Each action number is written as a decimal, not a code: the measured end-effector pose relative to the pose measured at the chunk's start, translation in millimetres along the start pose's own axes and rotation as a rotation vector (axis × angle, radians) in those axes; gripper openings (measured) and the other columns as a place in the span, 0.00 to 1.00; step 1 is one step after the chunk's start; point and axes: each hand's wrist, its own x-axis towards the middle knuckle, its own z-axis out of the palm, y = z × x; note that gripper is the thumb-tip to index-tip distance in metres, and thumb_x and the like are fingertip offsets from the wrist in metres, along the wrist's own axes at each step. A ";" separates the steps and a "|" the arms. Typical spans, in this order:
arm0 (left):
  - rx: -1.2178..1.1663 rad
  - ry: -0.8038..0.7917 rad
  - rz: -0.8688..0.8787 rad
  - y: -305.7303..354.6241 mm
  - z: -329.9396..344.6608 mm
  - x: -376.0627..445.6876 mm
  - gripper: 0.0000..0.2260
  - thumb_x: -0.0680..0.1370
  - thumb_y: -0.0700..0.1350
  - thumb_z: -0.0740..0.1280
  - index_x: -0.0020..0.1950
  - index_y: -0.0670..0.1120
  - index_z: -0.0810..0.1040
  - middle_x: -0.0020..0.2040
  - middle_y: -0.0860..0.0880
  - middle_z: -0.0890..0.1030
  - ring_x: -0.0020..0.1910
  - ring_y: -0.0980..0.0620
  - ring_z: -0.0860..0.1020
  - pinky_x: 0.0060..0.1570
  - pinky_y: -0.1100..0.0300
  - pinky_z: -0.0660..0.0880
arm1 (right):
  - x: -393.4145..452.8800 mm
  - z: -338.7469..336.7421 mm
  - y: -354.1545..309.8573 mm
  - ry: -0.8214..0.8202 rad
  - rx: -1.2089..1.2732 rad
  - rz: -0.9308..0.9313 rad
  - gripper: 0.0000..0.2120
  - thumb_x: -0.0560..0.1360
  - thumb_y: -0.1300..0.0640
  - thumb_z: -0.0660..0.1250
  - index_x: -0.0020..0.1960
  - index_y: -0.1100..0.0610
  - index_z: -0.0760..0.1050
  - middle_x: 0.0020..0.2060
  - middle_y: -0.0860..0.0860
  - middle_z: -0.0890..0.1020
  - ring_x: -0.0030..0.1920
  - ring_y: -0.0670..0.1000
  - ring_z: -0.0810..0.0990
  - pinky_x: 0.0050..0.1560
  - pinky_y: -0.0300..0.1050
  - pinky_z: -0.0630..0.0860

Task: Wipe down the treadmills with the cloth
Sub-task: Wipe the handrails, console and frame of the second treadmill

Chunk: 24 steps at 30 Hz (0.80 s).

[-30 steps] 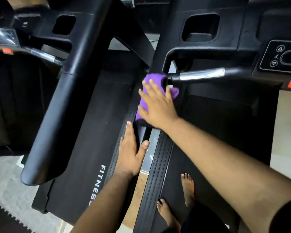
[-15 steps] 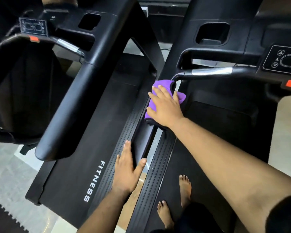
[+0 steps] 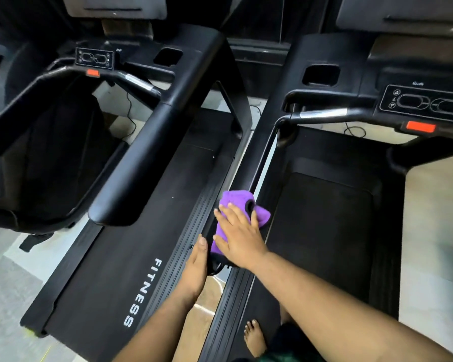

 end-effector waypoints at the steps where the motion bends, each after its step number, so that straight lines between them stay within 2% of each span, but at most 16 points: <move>1: -0.033 -0.016 0.003 0.9 -2.9 -6.0 0.30 0.83 0.64 0.49 0.68 0.43 0.76 0.58 0.53 0.85 0.59 0.57 0.81 0.59 0.63 0.76 | -6.5 1.5 -3.9 -0.019 -0.001 -0.017 0.32 0.83 0.41 0.56 0.84 0.48 0.51 0.83 0.45 0.52 0.82 0.49 0.44 0.78 0.70 0.41; 2: -0.048 -0.035 0.019 4.2 -5.9 -16.4 0.26 0.85 0.61 0.50 0.65 0.46 0.79 0.54 0.53 0.86 0.54 0.58 0.82 0.53 0.65 0.77 | -14.5 1.3 -9.7 -0.042 0.015 -0.033 0.32 0.84 0.41 0.56 0.84 0.47 0.51 0.83 0.44 0.52 0.82 0.48 0.43 0.78 0.69 0.40; 3: -0.044 -0.048 0.040 4.9 -6.5 -19.0 0.23 0.85 0.59 0.51 0.63 0.48 0.80 0.55 0.52 0.86 0.55 0.58 0.82 0.52 0.67 0.76 | -18.4 2.5 -10.4 -0.068 0.067 -0.046 0.31 0.84 0.42 0.56 0.83 0.46 0.51 0.83 0.44 0.52 0.82 0.47 0.43 0.78 0.69 0.39; 5: -0.003 -0.047 0.093 4.7 -7.5 -24.0 0.16 0.86 0.55 0.57 0.63 0.50 0.81 0.60 0.51 0.84 0.61 0.56 0.80 0.58 0.67 0.75 | -28.4 -0.9 -12.9 -0.065 0.262 -0.065 0.29 0.84 0.48 0.59 0.83 0.47 0.53 0.82 0.44 0.57 0.82 0.45 0.47 0.79 0.68 0.42; 7: 0.086 -0.015 0.163 0.6 -8.4 -23.1 0.13 0.82 0.56 0.65 0.63 0.52 0.80 0.59 0.52 0.84 0.61 0.53 0.81 0.62 0.57 0.76 | -32.4 -11.7 -11.2 0.032 0.455 -0.037 0.28 0.83 0.56 0.61 0.82 0.51 0.59 0.80 0.48 0.63 0.80 0.49 0.58 0.80 0.63 0.52; 9: 0.249 0.049 0.225 -6.8 -4.2 -16.0 0.17 0.75 0.60 0.68 0.60 0.54 0.80 0.55 0.55 0.83 0.56 0.54 0.81 0.59 0.48 0.78 | -30.4 -22.8 -6.1 0.144 0.442 0.048 0.30 0.81 0.60 0.65 0.81 0.50 0.61 0.81 0.49 0.61 0.79 0.50 0.61 0.79 0.60 0.58; 11: 0.411 0.160 0.242 -7.2 -1.3 -13.3 0.17 0.72 0.62 0.68 0.56 0.55 0.79 0.53 0.58 0.80 0.53 0.56 0.79 0.55 0.50 0.77 | -27.4 -29.8 -4.8 0.194 0.229 0.143 0.36 0.79 0.53 0.69 0.81 0.45 0.56 0.83 0.45 0.50 0.81 0.50 0.52 0.80 0.64 0.52; 13: 0.559 0.237 0.248 -0.5 2.5 -15.7 0.13 0.72 0.60 0.70 0.52 0.55 0.78 0.52 0.59 0.77 0.53 0.55 0.76 0.51 0.52 0.74 | -25.0 -35.7 -4.6 0.102 0.147 0.240 0.44 0.77 0.47 0.71 0.83 0.43 0.47 0.83 0.43 0.42 0.82 0.49 0.42 0.77 0.70 0.44; 14: 0.591 0.242 0.251 2.6 3.7 -16.0 0.11 0.72 0.57 0.71 0.50 0.54 0.77 0.51 0.59 0.77 0.52 0.54 0.75 0.50 0.52 0.73 | -24.5 -37.8 -2.5 0.037 0.173 0.282 0.48 0.76 0.45 0.72 0.83 0.43 0.43 0.83 0.43 0.42 0.82 0.48 0.40 0.76 0.73 0.43; 16: 0.626 0.217 0.291 10.0 4.6 -18.2 0.08 0.72 0.53 0.71 0.47 0.53 0.76 0.48 0.57 0.78 0.50 0.53 0.75 0.47 0.53 0.70 | -25.2 -42.1 7.3 -0.043 0.287 0.324 0.52 0.73 0.44 0.74 0.83 0.42 0.40 0.83 0.44 0.49 0.83 0.50 0.43 0.76 0.73 0.47; 19: 0.502 0.117 0.308 23.4 5.3 -20.7 0.06 0.71 0.50 0.65 0.46 0.51 0.74 0.41 0.55 0.79 0.43 0.51 0.76 0.46 0.53 0.72 | -31.0 -54.3 23.3 -0.041 0.569 0.355 0.55 0.66 0.43 0.78 0.83 0.43 0.49 0.78 0.50 0.65 0.78 0.52 0.64 0.75 0.56 0.65; 20: 0.387 0.084 0.293 30.2 7.6 -20.4 0.05 0.71 0.49 0.64 0.45 0.50 0.74 0.38 0.55 0.79 0.40 0.52 0.75 0.44 0.54 0.72 | -34.1 -60.3 28.3 -0.036 0.655 0.362 0.51 0.65 0.44 0.79 0.82 0.46 0.57 0.75 0.50 0.70 0.74 0.51 0.69 0.73 0.53 0.69; 22: 0.208 0.042 0.270 42.3 13.2 -16.4 0.02 0.73 0.45 0.63 0.43 0.47 0.73 0.35 0.55 0.76 0.36 0.53 0.72 0.39 0.57 0.71 | -41.8 -71.3 39.3 -0.022 0.767 0.358 0.29 0.69 0.48 0.79 0.68 0.48 0.75 0.64 0.47 0.80 0.64 0.50 0.80 0.65 0.53 0.77; 23: 0.143 0.011 0.262 48.2 16.5 -14.4 0.01 0.74 0.43 0.63 0.43 0.46 0.72 0.35 0.55 0.75 0.36 0.54 0.71 0.38 0.58 0.70 | -45.4 -77.3 43.6 -0.004 0.788 0.356 0.18 0.73 0.50 0.77 0.60 0.49 0.79 0.57 0.48 0.84 0.58 0.50 0.82 0.60 0.53 0.80; 24: 0.085 -0.031 0.243 53.6 20.2 -12.7 0.01 0.74 0.41 0.63 0.43 0.45 0.72 0.35 0.54 0.75 0.36 0.53 0.70 0.38 0.57 0.69 | -48.0 -81.9 49.6 0.021 0.803 0.354 0.10 0.75 0.52 0.75 0.55 0.51 0.80 0.52 0.49 0.85 0.54 0.50 0.83 0.56 0.51 0.81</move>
